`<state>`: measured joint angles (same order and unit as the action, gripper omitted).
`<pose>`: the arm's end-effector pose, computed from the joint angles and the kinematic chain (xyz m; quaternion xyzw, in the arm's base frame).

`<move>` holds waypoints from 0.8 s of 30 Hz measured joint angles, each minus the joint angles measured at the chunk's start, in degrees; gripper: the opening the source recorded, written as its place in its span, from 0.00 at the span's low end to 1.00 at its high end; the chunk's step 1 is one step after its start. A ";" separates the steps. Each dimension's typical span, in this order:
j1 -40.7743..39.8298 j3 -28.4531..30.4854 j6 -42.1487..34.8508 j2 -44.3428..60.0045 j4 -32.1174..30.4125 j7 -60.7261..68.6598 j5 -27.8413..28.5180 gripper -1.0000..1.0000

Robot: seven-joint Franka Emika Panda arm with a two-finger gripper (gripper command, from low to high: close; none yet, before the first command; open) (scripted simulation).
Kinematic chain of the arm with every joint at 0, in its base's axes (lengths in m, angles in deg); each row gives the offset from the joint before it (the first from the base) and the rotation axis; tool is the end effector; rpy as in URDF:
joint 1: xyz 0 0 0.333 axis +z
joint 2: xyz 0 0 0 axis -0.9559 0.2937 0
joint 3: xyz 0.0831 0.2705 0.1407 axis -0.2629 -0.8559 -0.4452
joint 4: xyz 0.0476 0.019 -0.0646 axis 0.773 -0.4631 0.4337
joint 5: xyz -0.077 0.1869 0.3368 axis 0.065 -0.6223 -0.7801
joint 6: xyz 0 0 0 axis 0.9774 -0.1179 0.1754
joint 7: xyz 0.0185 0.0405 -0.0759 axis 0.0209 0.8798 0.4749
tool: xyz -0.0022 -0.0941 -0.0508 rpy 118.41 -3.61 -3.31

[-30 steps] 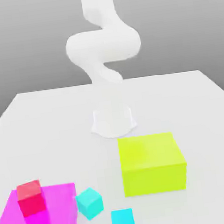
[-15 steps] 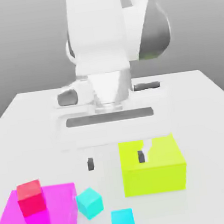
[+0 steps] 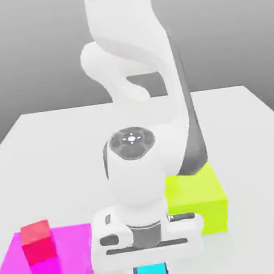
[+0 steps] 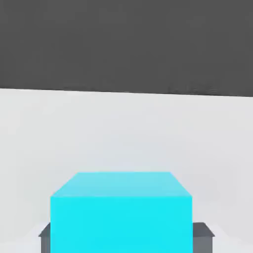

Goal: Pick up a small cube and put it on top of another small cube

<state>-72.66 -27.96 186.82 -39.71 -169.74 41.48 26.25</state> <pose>0.4810 -0.0082 0.1379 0.9302 -0.3672 0.0003 0.0001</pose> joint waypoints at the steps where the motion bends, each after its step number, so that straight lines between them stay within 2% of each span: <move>1: -0.08 -0.09 0.72 0.90 0.17 0.00 0.01 0.00; 7: -0.04 0.15 -6.74 -8.43 -1.69 -0.23 0.78 0.00; 9: -0.46 0.70 -7.76 -10.56 -2.62 2.23 2.86 0.00; 17: -3.37 2.16 -9.51 -17.16 -6.42 17.82 9.40 0.00; 24: -6.46 2.47 -10.57 -22.23 -9.88 35.63 9.73 0.00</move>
<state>-79.11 -25.49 176.25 -61.93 -179.61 77.11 35.98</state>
